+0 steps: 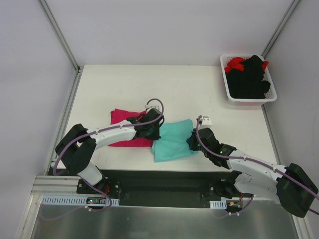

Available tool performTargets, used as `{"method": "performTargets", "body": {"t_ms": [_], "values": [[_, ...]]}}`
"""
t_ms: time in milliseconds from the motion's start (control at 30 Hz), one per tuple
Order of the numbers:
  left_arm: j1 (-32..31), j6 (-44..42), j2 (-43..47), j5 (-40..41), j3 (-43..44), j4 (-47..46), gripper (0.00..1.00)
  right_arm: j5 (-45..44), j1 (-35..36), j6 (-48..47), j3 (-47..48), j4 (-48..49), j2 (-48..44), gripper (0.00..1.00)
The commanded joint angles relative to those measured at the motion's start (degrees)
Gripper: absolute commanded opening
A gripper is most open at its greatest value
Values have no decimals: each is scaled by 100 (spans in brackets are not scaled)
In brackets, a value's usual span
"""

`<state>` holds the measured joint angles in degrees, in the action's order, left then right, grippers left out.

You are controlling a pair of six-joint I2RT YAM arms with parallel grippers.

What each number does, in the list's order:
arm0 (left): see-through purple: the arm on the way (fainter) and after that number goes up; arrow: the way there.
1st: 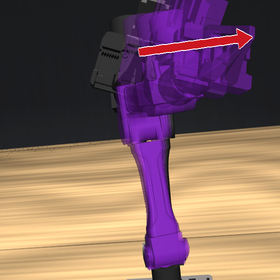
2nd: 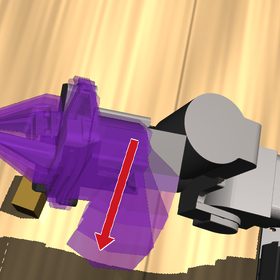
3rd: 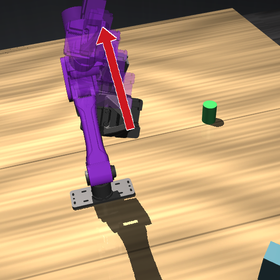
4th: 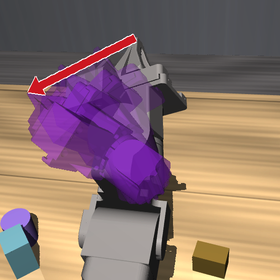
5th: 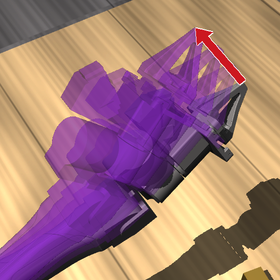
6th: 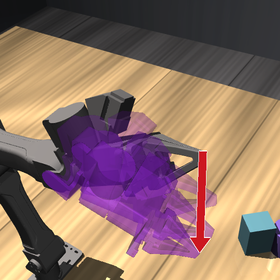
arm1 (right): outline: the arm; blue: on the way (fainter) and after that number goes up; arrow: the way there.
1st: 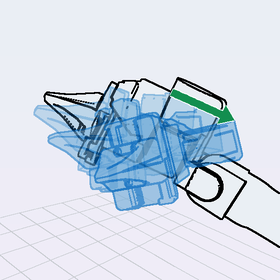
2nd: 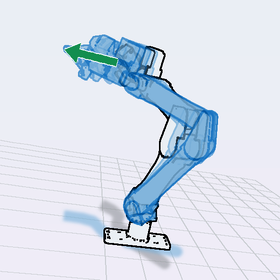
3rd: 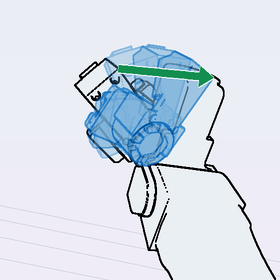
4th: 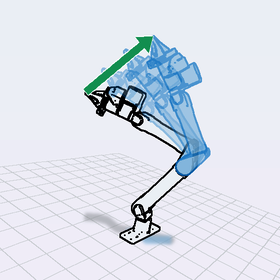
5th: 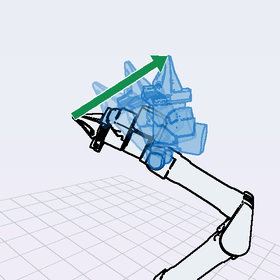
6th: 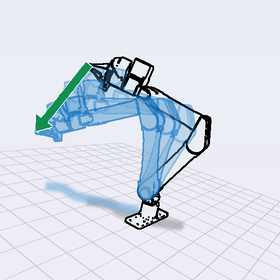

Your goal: Fold and stack the t-shirts

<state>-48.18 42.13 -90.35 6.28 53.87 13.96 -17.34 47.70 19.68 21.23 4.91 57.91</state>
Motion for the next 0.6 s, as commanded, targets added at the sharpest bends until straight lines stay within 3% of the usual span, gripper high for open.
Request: {"method": "performTargets", "body": {"t_ms": [0, 567], "values": [[186, -292, 368, 207, 343, 300, 0, -225, -7, -237, 530, -191, 97, 0], [555, -548, 729, 224, 660, 661, 0, -287, -7, -447, 1242, -464, 344, 1]]}}
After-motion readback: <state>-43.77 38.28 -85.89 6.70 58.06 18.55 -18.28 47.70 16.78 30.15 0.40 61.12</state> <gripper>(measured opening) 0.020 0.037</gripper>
